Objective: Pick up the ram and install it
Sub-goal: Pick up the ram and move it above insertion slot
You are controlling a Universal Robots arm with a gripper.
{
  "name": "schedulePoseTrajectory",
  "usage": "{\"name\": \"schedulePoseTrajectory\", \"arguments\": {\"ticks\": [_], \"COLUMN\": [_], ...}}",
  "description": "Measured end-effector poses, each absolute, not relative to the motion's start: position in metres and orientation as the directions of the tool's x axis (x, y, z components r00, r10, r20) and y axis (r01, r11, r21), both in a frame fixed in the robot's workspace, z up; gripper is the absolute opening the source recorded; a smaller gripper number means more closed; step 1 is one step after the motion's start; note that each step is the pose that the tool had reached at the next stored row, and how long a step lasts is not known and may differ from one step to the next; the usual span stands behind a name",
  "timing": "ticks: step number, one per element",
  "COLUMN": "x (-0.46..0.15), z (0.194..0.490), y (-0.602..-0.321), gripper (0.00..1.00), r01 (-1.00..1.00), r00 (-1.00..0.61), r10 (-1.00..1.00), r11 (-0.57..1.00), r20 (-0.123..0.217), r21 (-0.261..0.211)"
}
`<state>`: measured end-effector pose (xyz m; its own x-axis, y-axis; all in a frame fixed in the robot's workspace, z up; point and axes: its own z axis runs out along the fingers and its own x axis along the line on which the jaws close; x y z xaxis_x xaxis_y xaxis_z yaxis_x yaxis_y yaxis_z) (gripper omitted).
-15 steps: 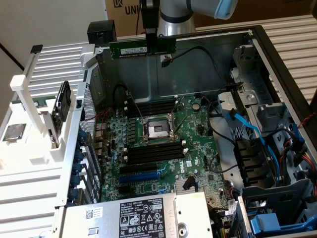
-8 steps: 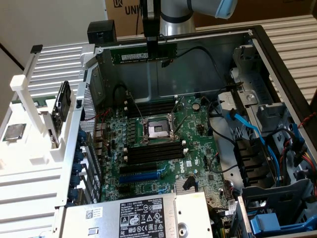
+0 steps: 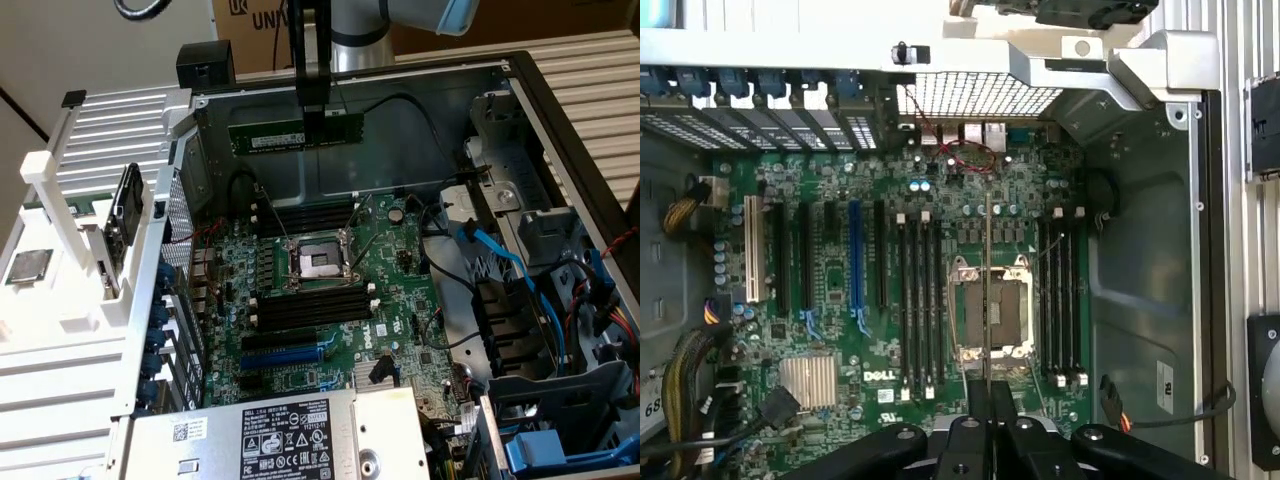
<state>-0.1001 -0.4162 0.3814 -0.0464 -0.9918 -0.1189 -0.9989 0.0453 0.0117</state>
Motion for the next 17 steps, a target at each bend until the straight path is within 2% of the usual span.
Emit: {"name": "schedulePoseTrajectory", "arguments": {"ticks": [9, 13, 17], "x": [-0.094, -0.093, -0.093], "z": [0.363, 0.357, 0.353], "y": [-0.404, -0.399, -0.399], "gripper": [0.12, 0.12, 0.12], "r01": [-0.999, -0.999, -0.999], "r00": [-0.046, -0.046, -0.046], "r10": [-0.993, -0.995, -0.996], "r11": [0.045, 0.045, 0.045], "r20": [-0.111, -0.086, -0.082], "r21": [0.011, 0.009, 0.007]}}
